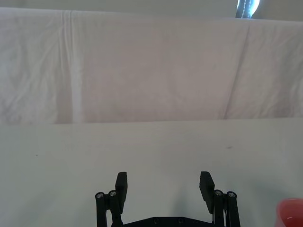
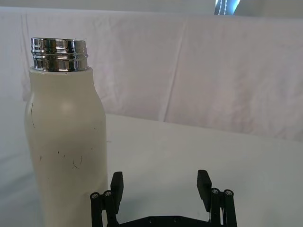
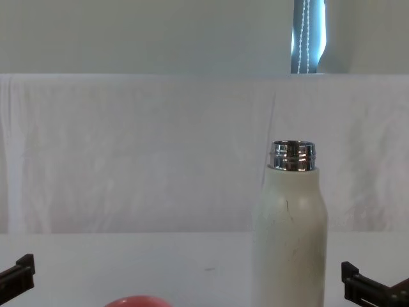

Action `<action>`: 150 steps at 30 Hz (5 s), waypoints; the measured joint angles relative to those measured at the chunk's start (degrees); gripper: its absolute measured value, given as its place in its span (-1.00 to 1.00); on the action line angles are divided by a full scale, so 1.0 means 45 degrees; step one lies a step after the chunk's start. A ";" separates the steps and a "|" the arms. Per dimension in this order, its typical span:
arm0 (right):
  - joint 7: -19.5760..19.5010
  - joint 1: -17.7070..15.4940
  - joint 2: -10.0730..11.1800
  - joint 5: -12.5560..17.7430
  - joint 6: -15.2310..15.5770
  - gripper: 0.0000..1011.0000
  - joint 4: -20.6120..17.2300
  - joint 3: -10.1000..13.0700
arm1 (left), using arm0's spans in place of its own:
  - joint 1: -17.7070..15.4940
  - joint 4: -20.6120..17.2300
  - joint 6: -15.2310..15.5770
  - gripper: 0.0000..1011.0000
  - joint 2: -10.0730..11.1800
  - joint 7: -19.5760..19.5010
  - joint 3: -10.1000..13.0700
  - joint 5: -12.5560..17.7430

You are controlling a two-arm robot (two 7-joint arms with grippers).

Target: Grasp the thermos with one hand and pour water into the cup lid.

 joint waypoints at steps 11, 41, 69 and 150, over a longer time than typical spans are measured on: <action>0.0000 -0.0001 0.0000 0.0001 0.0000 0.99 0.0000 0.0000 | 0.0000 0.0000 0.0000 0.98 0.0000 0.0000 0.0000 0.0000; 0.0107 -0.0102 -0.0023 0.0059 0.0007 0.99 -0.0075 0.0149 | 0.0000 0.0000 0.0000 0.98 0.0000 0.0000 -0.0001 0.0000; 0.2331 -0.1402 -0.0028 0.0615 -0.0490 0.99 -0.0924 0.0785 | 0.0000 0.0000 0.0000 0.98 -0.0001 -0.0001 -0.0001 0.0000; 0.2980 0.0849 -0.0745 0.0453 -0.0490 0.99 0.1060 -0.0527 | 0.0001 0.0000 0.0000 0.98 0.0000 0.0000 -0.0001 0.0000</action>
